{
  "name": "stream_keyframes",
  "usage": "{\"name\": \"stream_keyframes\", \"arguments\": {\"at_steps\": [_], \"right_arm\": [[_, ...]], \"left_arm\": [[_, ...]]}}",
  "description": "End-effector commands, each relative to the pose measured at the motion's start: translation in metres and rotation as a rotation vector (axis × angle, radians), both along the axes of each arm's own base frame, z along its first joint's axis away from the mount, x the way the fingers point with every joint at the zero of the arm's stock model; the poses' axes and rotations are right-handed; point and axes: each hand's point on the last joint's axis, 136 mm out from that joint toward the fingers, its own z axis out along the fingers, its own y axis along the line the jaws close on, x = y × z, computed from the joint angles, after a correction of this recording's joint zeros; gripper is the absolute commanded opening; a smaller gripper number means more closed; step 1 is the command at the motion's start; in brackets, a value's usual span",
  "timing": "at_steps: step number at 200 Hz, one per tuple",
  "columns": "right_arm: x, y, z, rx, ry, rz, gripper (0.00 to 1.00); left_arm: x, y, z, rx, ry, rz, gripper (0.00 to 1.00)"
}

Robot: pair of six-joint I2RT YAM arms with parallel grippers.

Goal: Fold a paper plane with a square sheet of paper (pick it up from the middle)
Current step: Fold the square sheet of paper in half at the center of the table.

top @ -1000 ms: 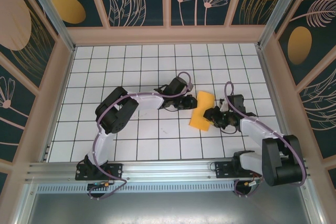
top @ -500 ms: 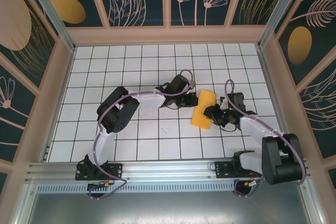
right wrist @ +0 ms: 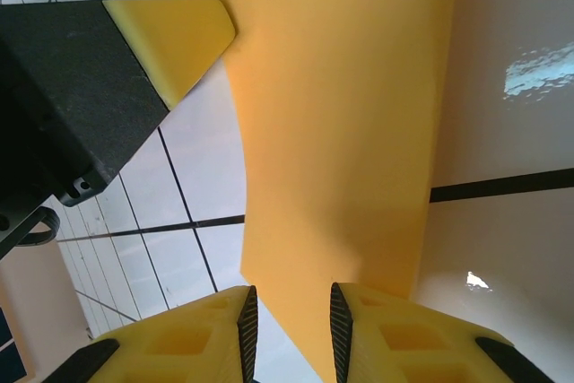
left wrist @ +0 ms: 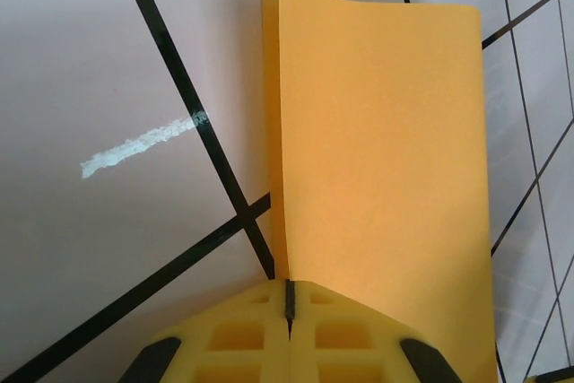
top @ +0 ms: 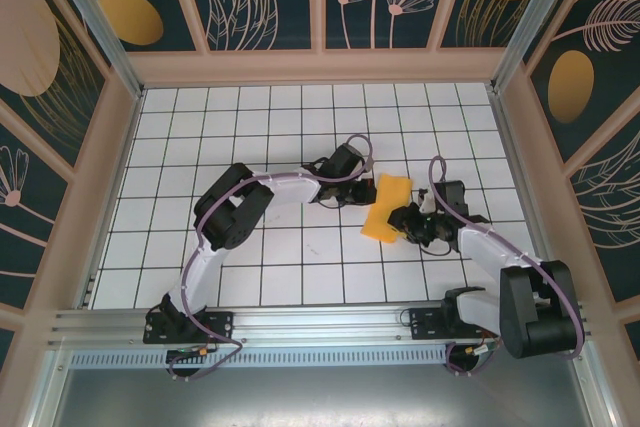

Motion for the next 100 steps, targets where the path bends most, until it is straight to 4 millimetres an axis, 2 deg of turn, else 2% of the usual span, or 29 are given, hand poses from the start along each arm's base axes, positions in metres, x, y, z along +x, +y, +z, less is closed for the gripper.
{"name": "stream_keyframes", "arguments": {"at_steps": [1,32,100], "right_arm": [[-0.009,0.003,0.0,0.011,0.004,0.033,0.31],[-0.009,0.007,0.001,0.039,-0.002,0.039,0.31],[-0.019,0.003,-0.024,0.003,0.053,0.047,0.31]], "left_arm": [[0.003,0.005,-0.011,0.054,-0.015,-0.012,0.03],[0.001,0.004,-0.015,0.064,-0.005,-0.031,0.04],[-0.003,0.008,-0.028,0.086,0.013,-0.04,0.03]]}}
